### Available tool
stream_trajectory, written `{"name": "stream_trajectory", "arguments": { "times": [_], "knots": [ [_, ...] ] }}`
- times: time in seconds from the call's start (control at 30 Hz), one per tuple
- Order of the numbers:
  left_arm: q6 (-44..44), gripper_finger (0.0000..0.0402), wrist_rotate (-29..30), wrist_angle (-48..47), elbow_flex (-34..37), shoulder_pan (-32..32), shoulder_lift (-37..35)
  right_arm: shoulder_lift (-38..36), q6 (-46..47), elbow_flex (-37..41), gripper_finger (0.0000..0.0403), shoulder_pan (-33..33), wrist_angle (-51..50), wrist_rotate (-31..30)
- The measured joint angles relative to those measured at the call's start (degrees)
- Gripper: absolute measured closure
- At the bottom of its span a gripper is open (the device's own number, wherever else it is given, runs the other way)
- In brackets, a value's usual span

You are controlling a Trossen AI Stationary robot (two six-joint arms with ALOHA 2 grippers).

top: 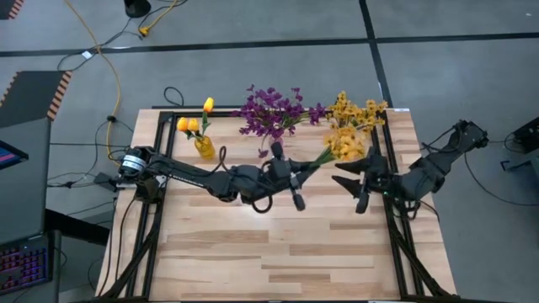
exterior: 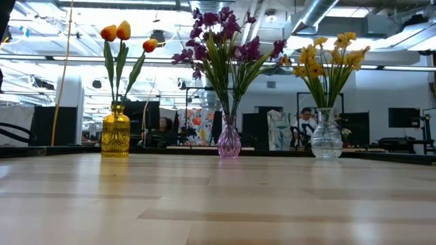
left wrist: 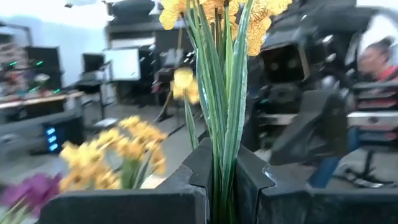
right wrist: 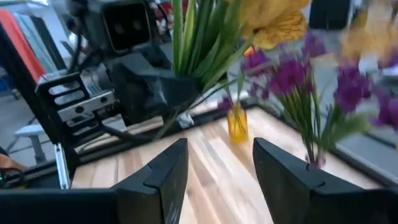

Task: Sort flowers into vase by color
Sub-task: Put the yellow flowers into the transparent vase

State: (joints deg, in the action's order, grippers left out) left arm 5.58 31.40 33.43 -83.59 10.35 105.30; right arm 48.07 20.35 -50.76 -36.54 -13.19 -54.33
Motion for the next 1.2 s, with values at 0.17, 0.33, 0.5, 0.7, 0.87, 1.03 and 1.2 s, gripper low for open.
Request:
{"name": "stream_trajectory", "arguments": {
  "times": [0.17, 0.33, 0.5, 0.7, 0.87, 1.03, 1.2],
  "knots": [
    [0.00, 0.0381, -4.30, 3.94, 0.00, -0.03, 0.00, 0.02, -10.05, 0.00, 0.0196, 0.00, 7.77, 0.35],
    [-0.23, 0.0381, -5.40, 5.41, 0.00, -0.04, 0.00, 0.03, -18.18, 0.00, 0.0196, -0.02, 13.00, 6.63],
    [-0.26, 0.0381, -8.89, 6.34, 0.00, -0.04, 0.01, 0.65, -20.88, 0.00, 0.0196, 1.08, 16.49, 8.13],
    [-0.20, 0.0381, -10.71, 7.58, 0.00, -0.04, 0.02, 3.14, -22.89, 0.00, 0.0196, 4.10, 17.04, 10.92],
    [-0.28, 0.0381, -13.17, 7.67, 0.00, -0.04, 0.02, 6.50, -29.42, 0.00, 0.0196, 5.25, 22.08, 15.54],
    [-0.24, 0.0381, -13.83, 8.13, -0.02, 0.11, -0.02, 8.22, -34.02, 0.00, 0.0196, 4.53, 25.90, 16.57],
    [-0.24, 0.0381, -16.33, 7.49, -0.11, 0.28, -0.02, 7.29, -33.68, 0.00, 0.0196, 3.28, 25.63, 16.72]
  ]
}}
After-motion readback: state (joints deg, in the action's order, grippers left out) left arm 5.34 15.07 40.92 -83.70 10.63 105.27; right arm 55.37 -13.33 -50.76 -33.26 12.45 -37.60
